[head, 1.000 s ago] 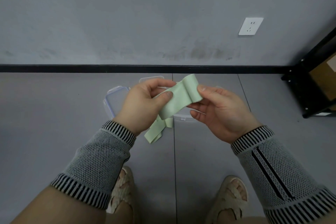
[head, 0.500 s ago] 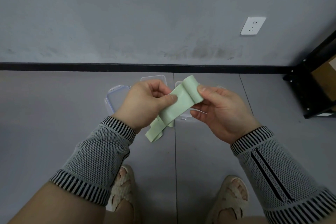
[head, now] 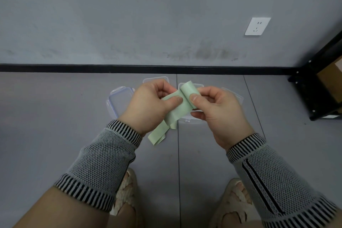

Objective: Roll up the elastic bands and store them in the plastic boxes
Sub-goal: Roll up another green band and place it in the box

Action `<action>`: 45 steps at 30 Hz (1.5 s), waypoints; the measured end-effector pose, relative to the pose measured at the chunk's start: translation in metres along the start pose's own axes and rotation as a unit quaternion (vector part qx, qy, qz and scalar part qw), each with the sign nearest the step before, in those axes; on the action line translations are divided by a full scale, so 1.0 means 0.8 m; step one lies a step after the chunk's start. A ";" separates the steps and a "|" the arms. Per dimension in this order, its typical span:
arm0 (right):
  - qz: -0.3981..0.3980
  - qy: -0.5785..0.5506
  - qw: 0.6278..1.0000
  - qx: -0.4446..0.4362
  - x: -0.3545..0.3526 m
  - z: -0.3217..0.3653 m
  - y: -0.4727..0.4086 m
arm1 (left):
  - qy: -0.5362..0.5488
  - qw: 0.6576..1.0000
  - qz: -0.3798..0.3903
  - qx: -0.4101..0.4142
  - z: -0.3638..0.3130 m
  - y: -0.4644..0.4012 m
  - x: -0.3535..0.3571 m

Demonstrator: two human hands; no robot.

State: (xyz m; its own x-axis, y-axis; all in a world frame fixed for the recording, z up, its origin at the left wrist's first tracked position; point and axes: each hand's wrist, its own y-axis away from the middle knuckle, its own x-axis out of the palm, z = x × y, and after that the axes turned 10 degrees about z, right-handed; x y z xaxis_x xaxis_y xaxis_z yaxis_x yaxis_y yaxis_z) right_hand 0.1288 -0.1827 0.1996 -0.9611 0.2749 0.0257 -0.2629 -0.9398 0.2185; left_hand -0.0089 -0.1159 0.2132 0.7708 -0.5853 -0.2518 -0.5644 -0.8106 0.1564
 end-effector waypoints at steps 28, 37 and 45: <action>0.108 0.251 0.956 -0.108 0.004 0.004 0.010 | 0.105 0.994 -0.005 -0.036 -0.006 0.001 -0.009; 0.108 0.271 0.942 -0.165 -0.004 0.002 0.006 | 0.181 0.981 0.028 -0.056 -0.005 0.004 -0.009; 0.098 0.213 0.958 -0.165 -0.012 0.002 0.004 | 0.279 0.956 0.022 -0.091 -0.008 -0.002 -0.012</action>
State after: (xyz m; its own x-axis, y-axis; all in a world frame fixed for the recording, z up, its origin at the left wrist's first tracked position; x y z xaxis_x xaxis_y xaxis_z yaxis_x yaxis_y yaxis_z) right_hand 0.1371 -0.1879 0.2017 -0.9233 0.0446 -0.3814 -0.0187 -0.9973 -0.0714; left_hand -0.0137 -0.1093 0.2216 0.8137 -0.4986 0.2988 -0.5784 -0.7450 0.3321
